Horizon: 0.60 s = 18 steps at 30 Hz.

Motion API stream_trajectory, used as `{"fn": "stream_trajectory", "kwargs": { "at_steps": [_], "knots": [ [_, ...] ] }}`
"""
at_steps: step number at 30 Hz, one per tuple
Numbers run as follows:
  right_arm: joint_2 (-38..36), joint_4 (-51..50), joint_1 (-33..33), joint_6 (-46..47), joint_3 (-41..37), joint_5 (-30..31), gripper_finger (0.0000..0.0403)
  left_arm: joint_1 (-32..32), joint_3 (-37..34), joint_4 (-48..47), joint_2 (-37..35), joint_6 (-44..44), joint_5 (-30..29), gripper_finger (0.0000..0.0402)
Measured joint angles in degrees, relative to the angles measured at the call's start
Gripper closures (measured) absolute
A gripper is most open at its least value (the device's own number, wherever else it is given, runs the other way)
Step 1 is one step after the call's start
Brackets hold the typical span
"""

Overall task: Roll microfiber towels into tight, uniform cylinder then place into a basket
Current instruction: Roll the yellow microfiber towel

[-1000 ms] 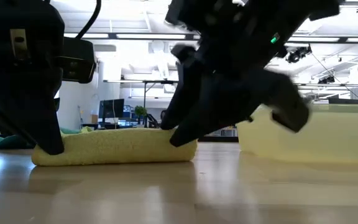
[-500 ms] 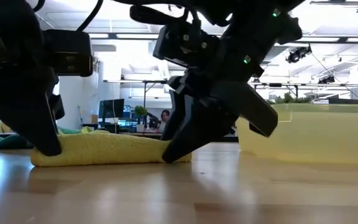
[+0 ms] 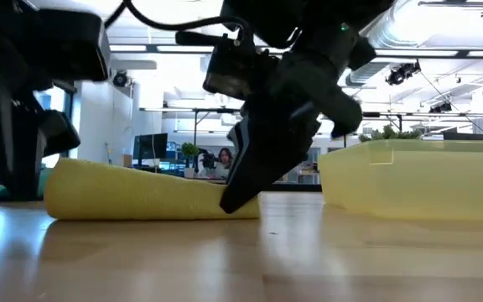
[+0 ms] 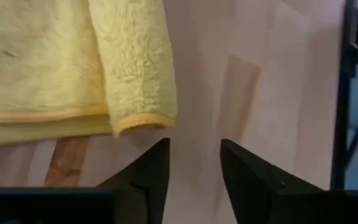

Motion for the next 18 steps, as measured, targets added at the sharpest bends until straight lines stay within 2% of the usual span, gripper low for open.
{"fn": "stream_trajectory", "kwargs": {
  "at_steps": [3, 8, 12, 16, 18],
  "knots": [
    [0.09, 0.14, -1.82, 3.41, -0.04, -8.45, 0.0399, -1.09, 0.08, 0.78, -0.76, 4.14, -2.18, 0.0258],
    [0.34, 0.61, -4.95, 9.85, -0.31, -20.64, 0.0398, -3.42, 0.13, 2.44, -1.27, 13.13, -9.9, 0.0254],
    [0.48, 0.52, -6.86, 15.08, -0.37, -25.49, 0.0398, -5.31, 0.15, 5.96, -1.27, 19.33, -16.33, 0.0254],
    [0.48, 0.69, -7.57, 17.92, -0.37, -25.84, 0.0398, -6.46, 0.17, 9.81, -1.13, 25.5, -24.64, 0.0254],
    [0.48, 0.79, -7.82, 19.12, -0.37, -26.06, 0.0398, -6.53, 0.24, 11.81, -0.1, 27.35, -26.7, 0.0254]
  ]
}}
